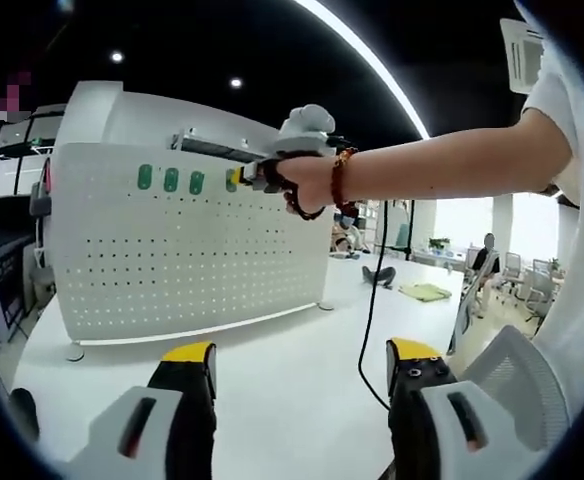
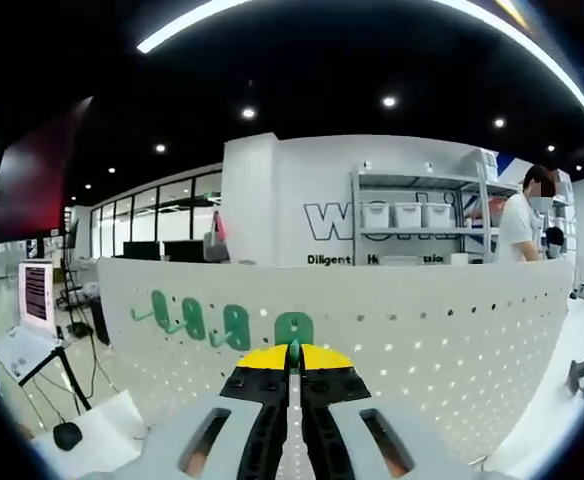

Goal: Insert the hook assembly into the mounting plate slot until the hook locks in place.

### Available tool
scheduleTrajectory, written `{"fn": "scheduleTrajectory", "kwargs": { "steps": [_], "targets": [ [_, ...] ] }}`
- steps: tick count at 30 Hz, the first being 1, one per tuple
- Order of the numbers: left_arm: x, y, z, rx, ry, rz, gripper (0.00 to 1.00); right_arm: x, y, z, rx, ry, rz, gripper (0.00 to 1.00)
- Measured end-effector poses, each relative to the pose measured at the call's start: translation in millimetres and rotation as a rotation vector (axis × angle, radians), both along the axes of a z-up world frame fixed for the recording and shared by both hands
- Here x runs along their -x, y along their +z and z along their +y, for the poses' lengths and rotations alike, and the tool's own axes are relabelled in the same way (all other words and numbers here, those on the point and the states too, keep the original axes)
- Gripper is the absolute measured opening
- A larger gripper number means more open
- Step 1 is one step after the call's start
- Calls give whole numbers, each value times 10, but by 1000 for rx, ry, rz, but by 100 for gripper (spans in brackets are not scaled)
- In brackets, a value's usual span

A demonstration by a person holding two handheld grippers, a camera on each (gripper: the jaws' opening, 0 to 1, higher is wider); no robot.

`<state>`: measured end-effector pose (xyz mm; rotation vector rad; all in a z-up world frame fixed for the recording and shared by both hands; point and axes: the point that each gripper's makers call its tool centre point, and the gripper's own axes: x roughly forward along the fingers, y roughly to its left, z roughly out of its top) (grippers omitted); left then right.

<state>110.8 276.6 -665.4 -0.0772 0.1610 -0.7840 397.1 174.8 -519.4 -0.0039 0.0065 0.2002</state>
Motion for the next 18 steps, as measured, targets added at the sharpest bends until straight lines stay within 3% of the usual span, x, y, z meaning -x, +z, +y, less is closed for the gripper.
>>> {"fn": "scheduleTrajectory", "kwargs": {
  "steps": [18],
  "targets": [
    [-79, -24, 4, -1, -6, 6, 70, -195, -32, 24, -19, -29, 16, 1]
  ]
}}
